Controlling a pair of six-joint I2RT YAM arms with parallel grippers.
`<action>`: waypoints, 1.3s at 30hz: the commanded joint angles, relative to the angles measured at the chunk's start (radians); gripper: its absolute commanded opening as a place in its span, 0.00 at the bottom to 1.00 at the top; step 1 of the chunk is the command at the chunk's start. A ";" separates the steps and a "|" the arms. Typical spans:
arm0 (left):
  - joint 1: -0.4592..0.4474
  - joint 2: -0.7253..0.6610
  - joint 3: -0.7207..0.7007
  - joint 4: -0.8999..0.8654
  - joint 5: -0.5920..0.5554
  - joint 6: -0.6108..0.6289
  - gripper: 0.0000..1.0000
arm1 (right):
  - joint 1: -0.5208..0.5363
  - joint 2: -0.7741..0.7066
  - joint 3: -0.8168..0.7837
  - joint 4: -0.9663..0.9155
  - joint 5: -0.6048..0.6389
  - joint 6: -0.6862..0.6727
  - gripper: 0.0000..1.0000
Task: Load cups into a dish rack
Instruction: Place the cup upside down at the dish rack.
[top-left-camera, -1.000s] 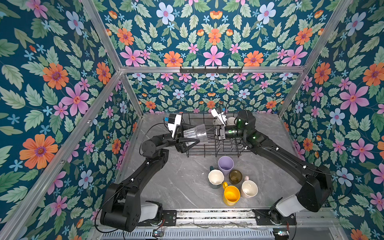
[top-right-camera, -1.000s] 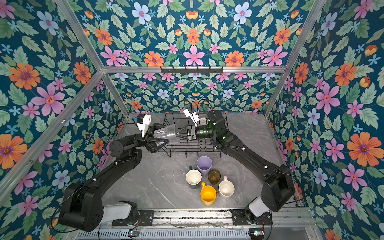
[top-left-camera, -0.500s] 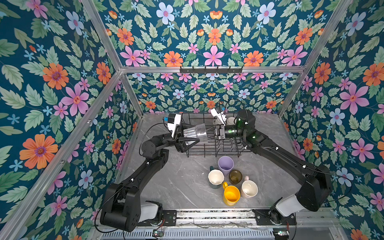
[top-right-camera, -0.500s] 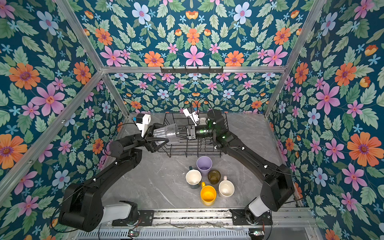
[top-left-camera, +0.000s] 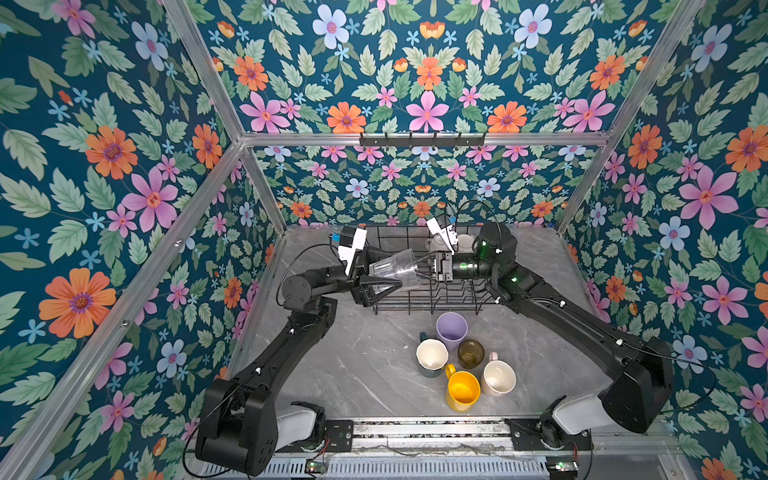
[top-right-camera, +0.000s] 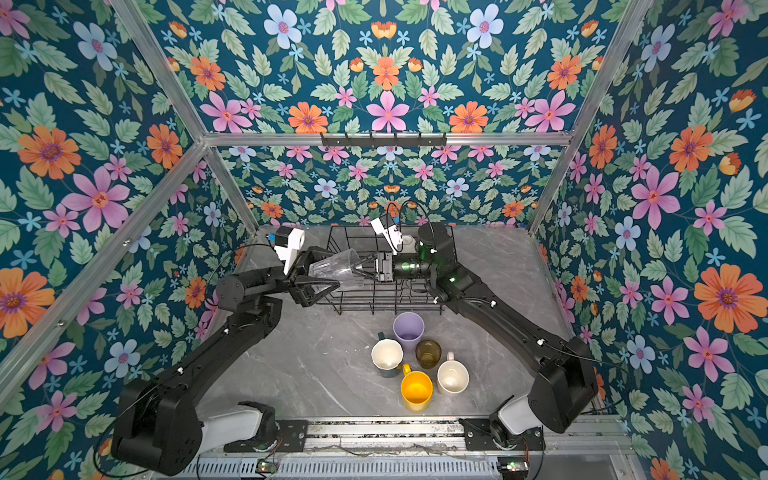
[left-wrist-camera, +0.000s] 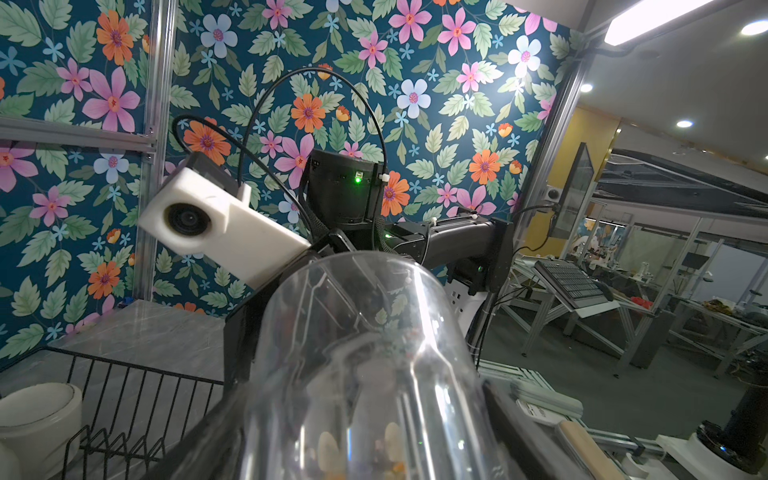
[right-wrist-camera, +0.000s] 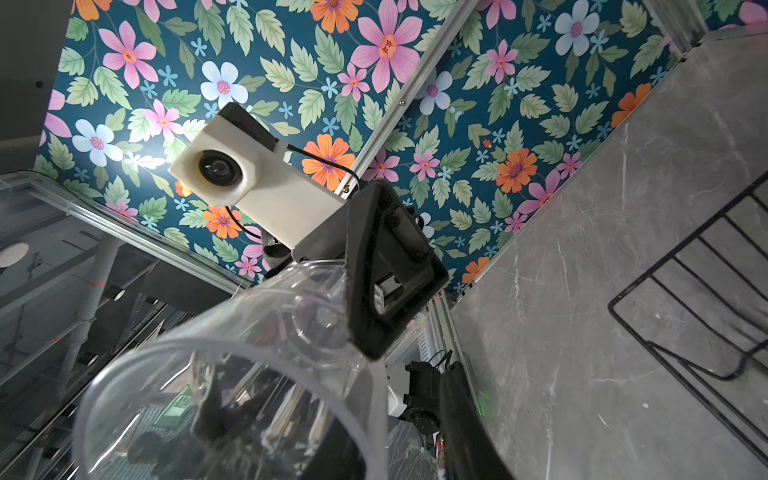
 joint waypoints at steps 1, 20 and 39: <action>0.000 -0.042 0.020 -0.269 -0.043 0.228 0.00 | -0.004 -0.021 -0.014 -0.017 0.040 -0.026 0.35; 0.000 0.049 0.410 -1.402 -0.596 0.863 0.00 | -0.074 -0.377 -0.236 -0.373 0.608 -0.203 0.82; -0.006 0.444 0.856 -1.853 -0.921 0.874 0.00 | -0.105 -0.584 -0.369 -0.448 0.771 -0.255 0.99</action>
